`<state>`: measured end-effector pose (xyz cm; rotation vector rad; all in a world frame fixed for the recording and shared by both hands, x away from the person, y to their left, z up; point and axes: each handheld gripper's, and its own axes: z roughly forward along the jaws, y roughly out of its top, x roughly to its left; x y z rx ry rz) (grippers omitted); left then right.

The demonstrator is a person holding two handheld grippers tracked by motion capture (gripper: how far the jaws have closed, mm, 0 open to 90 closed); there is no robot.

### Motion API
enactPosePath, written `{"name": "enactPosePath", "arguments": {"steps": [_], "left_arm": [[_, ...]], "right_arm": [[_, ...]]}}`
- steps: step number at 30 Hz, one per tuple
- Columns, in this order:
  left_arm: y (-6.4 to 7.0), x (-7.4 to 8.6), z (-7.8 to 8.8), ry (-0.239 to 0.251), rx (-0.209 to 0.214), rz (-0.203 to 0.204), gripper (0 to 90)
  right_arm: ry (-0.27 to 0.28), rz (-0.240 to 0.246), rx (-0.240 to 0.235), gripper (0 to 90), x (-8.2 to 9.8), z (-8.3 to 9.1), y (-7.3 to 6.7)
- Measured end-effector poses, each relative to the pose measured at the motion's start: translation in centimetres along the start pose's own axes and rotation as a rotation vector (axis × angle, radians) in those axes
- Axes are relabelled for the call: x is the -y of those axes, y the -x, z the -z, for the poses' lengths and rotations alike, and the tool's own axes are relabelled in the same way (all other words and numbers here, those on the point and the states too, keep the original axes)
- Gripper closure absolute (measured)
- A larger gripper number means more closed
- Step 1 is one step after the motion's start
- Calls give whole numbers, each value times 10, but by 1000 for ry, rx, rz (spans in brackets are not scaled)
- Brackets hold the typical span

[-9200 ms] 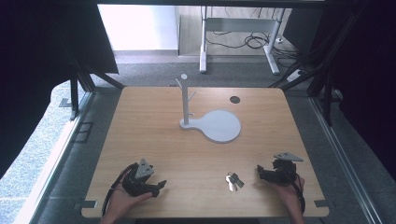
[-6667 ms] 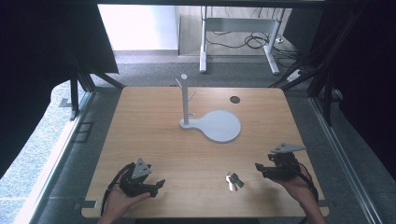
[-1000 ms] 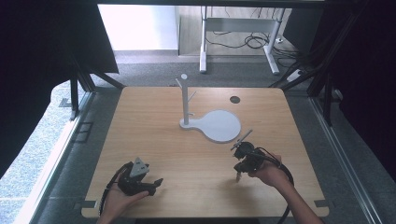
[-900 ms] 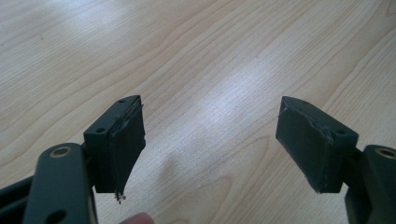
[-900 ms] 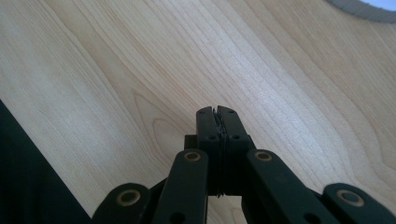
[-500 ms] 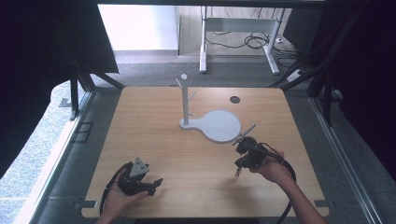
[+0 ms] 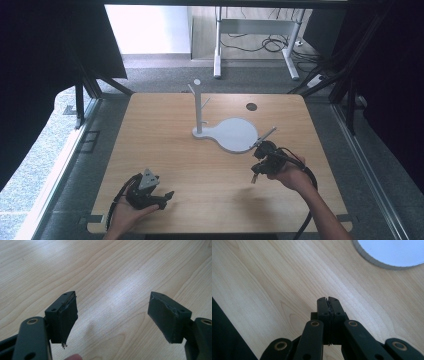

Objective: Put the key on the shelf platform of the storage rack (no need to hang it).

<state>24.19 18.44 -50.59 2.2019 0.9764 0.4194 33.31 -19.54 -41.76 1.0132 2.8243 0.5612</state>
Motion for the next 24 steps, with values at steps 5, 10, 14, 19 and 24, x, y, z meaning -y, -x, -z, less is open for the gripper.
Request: {"name": "enactPosePath", "arguments": {"steps": [5, 10, 14, 19, 24], "left_arm": [[1, 0, -1, -2, 1, -1, 240], [0, 0, 0, -2, 2, -1, 240], [-1, 1, -1, -5, 2, 0, 240], [-1, 1, -1, -7, 3, -1, 240], [-1, 1, -1, -7, 3, 0, 240]], "right_arm": [[10, 2, 1, 896, -5, 1, 3], [13, -7, 12, 896, -11, 1, 6], [19, -2, 15, 897, -15, 2, 7], [22, -6, 15, 896, -21, 1, 9], [29, -22, 18, 896, -25, 1, 14]]}}
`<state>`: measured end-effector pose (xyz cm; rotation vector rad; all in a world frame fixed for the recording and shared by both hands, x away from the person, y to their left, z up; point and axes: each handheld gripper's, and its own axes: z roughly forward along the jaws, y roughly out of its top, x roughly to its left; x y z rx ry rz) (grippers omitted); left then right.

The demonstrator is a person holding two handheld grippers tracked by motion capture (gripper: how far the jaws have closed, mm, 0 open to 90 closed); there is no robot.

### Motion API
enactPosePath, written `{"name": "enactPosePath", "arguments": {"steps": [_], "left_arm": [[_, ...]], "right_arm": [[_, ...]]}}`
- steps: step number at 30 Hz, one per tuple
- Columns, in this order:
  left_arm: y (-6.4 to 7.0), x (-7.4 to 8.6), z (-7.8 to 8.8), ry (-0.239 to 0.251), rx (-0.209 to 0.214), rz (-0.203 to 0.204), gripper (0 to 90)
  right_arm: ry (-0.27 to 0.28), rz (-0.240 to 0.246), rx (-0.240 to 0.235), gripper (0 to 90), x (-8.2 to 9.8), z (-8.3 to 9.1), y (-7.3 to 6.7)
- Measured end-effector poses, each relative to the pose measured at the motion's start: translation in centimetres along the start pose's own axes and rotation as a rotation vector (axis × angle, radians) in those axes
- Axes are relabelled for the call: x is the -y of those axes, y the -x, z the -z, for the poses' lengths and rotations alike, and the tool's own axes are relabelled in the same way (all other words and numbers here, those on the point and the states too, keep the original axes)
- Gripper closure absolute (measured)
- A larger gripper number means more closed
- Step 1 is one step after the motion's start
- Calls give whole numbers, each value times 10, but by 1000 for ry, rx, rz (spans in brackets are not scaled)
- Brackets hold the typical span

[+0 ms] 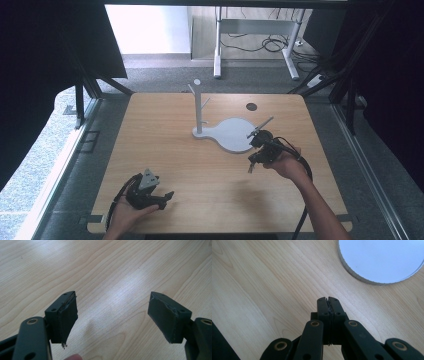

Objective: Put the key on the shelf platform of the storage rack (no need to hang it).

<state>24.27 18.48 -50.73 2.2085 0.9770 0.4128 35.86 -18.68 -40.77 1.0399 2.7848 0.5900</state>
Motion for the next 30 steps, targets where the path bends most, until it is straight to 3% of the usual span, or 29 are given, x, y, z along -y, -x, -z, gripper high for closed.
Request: {"name": "enactPosePath", "arguments": {"steps": [30], "left_arm": [[0, 0, -2, -10, -8, -7, 239]], "right_arm": [[12, -22, 16, 896, -27, 3, 13]]}}
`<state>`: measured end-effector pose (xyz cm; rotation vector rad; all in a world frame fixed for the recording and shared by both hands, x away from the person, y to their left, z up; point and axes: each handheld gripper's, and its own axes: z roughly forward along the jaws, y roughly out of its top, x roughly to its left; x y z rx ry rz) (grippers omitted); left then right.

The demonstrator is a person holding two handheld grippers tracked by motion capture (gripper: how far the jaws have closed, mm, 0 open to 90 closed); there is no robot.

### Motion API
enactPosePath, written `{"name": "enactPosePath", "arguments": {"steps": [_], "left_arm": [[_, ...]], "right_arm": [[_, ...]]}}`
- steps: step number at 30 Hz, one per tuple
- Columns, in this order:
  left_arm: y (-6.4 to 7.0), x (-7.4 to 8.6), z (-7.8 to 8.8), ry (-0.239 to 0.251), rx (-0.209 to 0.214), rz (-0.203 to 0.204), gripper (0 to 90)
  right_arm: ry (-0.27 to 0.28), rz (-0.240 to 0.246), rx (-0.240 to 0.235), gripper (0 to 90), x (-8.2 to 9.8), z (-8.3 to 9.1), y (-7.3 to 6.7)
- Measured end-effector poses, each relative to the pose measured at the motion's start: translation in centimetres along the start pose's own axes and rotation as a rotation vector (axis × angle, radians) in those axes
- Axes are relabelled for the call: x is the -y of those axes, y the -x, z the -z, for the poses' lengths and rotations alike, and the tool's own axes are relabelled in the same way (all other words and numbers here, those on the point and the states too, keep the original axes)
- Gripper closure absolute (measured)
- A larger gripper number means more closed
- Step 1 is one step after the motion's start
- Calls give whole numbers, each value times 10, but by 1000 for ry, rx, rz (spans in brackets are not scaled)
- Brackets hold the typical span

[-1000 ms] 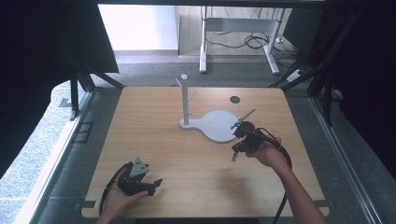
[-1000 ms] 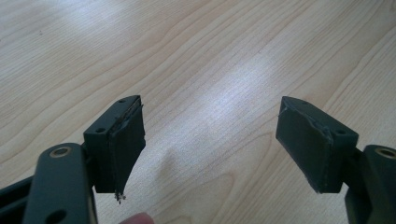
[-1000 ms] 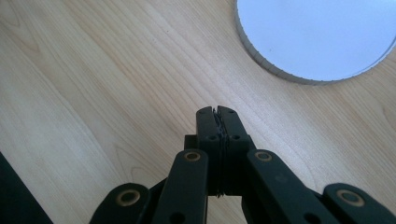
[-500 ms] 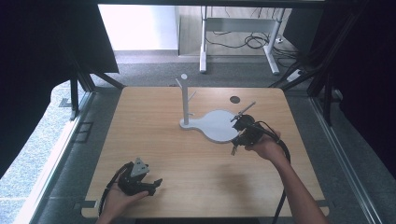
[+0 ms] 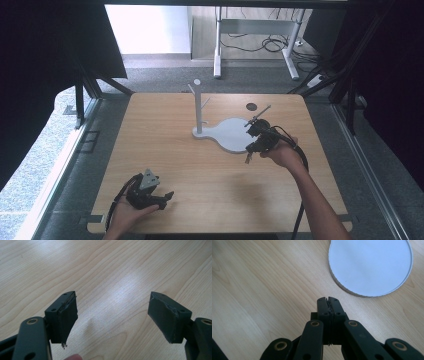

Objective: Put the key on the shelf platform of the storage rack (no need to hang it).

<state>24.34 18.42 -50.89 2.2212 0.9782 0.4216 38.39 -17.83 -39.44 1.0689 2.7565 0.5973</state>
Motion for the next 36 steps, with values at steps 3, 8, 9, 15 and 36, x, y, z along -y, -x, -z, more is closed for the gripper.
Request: {"name": "enactPosePath", "arguments": {"steps": [3, 8, 9, 15, 36], "left_arm": [[0, 0, 0, -5, 1, -3, 239], [0, 0, 0, -1, 1, 0, 239], [-1, 0, 1, -3, 0, -1, 239], [0, 0, 0, -1, 2, 0, 239], [-2, 1, 0, -3, -1, 2, 238]], "right_arm": [[-4, 1, -2, 896, -3, -1, 0], [-5, -1, -7, 896, -9, -3, 1], [-4, 2, -9, 896, -9, -3, 1], [0, -3, -13, 896, -17, -4, 2], [-21, -13, -22, 896, -34, -18, 7]]}}
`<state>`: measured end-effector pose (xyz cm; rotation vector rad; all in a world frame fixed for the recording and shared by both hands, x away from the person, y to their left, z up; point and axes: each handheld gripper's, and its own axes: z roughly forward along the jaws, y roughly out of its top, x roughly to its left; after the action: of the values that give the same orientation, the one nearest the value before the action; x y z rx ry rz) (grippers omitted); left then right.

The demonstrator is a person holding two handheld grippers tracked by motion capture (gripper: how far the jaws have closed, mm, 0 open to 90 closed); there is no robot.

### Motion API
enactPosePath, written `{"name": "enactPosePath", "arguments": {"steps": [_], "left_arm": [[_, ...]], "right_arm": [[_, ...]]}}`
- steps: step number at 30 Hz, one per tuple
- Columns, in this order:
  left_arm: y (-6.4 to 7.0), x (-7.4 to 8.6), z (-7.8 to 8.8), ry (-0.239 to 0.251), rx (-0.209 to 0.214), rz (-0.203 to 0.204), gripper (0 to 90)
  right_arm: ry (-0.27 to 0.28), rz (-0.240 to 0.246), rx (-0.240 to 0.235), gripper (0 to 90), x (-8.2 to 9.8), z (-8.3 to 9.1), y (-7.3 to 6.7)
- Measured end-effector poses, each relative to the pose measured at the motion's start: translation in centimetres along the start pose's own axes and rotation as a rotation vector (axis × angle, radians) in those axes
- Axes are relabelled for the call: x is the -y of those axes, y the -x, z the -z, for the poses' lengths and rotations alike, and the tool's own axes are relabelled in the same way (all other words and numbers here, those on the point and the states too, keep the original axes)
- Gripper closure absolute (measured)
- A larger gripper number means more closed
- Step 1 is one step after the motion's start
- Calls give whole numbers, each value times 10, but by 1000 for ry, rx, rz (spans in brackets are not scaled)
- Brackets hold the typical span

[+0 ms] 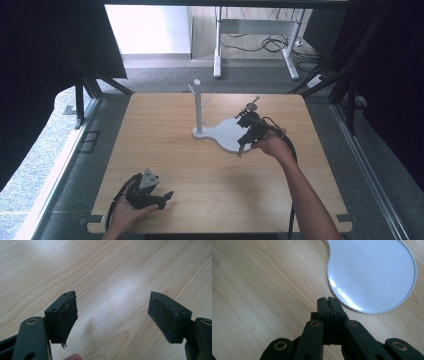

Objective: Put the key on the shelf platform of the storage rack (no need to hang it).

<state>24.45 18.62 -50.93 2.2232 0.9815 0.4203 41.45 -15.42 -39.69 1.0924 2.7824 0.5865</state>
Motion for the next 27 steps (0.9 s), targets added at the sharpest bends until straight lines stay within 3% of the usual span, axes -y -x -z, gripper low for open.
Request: {"name": "enactPosePath", "arguments": {"steps": [27], "left_arm": [[-1, 1, -1, -3, 1, 1, 238]], "right_arm": [[-1, -27, 6, 896, -13, -8, 7]]}}
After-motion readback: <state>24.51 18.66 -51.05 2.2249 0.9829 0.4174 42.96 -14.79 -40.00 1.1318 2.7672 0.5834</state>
